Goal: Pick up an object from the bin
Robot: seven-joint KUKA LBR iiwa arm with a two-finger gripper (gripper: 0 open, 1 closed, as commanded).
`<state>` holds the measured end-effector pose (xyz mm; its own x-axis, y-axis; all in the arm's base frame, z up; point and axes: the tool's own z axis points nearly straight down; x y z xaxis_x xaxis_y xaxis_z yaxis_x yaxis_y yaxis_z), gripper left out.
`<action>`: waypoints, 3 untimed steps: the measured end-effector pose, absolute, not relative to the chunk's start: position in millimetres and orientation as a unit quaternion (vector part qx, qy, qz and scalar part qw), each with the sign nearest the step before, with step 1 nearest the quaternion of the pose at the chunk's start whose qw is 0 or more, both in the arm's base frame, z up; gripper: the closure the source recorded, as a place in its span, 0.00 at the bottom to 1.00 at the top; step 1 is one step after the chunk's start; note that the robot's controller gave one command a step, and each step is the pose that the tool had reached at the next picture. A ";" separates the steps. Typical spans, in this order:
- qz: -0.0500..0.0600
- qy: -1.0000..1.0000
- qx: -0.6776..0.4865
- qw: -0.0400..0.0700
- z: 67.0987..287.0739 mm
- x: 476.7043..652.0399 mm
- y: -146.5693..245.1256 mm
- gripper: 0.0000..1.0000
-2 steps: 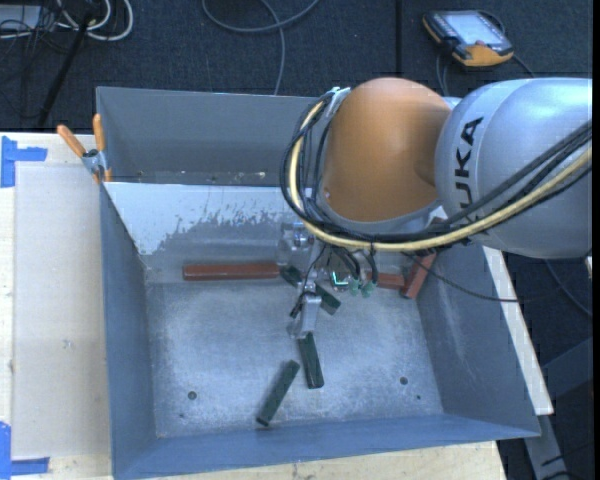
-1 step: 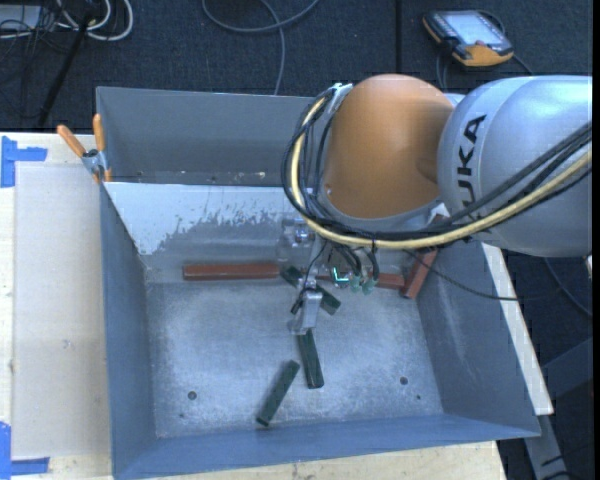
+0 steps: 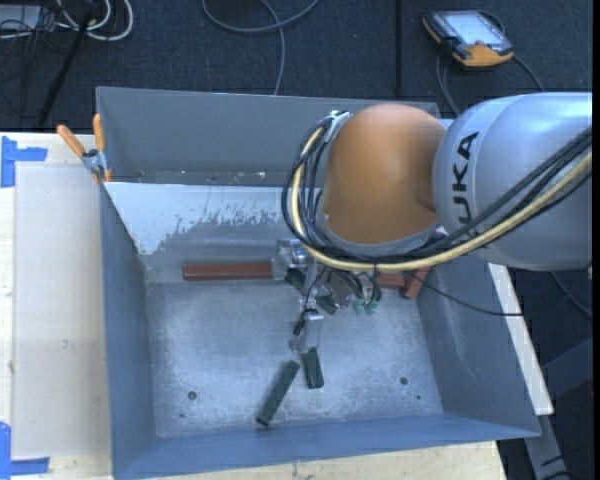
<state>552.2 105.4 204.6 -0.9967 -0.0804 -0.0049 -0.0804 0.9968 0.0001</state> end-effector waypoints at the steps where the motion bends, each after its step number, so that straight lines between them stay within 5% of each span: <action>1: 0.000 0.998 -0.064 0.001 147.6 543.6 96.4 0.00; 2: 0.000 0.996 -0.092 0.001 87.6 534.7 91.4 0.00; 3: 0.002 0.970 -0.243 0.002 72.5 537.9 89.0 1.00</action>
Offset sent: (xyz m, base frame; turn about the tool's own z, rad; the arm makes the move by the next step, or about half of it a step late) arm -0.0220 -0.0174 -0.1344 -0.1203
